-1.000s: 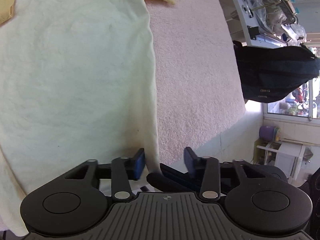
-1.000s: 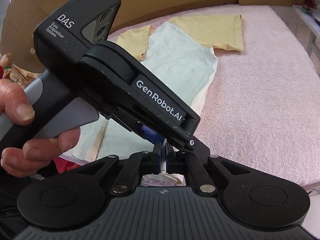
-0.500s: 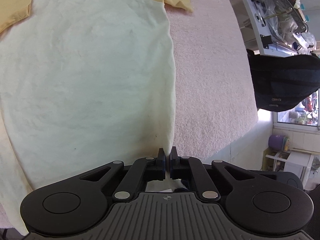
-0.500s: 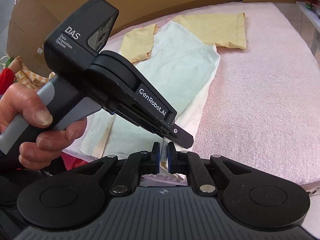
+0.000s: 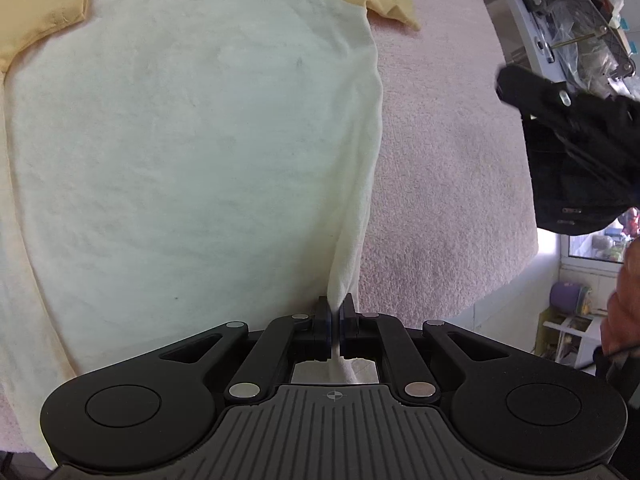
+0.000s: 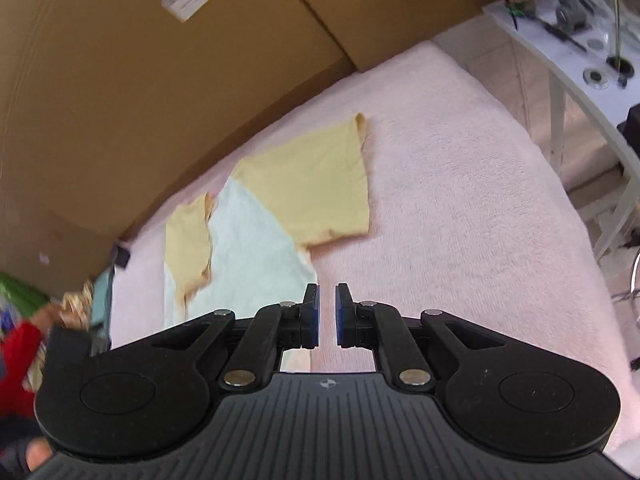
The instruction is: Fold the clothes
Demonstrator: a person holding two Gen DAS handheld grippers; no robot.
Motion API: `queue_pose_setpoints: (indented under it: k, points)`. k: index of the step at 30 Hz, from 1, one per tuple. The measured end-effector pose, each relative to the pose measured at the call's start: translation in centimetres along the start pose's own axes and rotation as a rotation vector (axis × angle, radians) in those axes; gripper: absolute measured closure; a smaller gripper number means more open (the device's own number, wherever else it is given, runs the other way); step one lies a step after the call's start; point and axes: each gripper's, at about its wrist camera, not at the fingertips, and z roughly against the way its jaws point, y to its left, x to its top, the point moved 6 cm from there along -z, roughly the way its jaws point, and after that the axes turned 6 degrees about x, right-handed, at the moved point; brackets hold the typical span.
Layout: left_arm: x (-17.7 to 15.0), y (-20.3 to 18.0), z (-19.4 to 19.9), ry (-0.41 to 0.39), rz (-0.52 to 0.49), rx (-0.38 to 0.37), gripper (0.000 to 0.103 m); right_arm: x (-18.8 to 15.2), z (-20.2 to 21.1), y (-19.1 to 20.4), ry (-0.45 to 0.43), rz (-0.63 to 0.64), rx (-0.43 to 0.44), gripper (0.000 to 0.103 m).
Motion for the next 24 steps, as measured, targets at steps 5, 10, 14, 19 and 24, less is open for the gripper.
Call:
queue_pose_setpoints:
  k: [5,10,14,19,24]
  points:
    - [0.0,-0.1,0.0,-0.004,0.008,0.002,0.103,2.1,-3.9,-2.8,0.012,-0.287,0.059,0.093]
    - [0.0,0.1,-0.2,-0.002,0.015,-0.003,0.103,3.8,-4.8,-2.9,-0.018,-0.295,0.022,0.093]
    - [0.0,0.1,-0.3,-0.001,0.013,-0.001,0.103,7.4,-6.1,-2.5,-0.03,-0.189,-0.028,0.086]
    - [0.0,0.1,-0.3,0.0,0.02,-0.004,0.103,10.6,-8.6,-2.5,0.001,-0.089,-0.102,0.063]
    - [0.1,0.0,-0.4,0.002,0.022,-0.005,0.103,10.9,-10.8,-2.5,0.043,-0.085,-0.106,0.064]
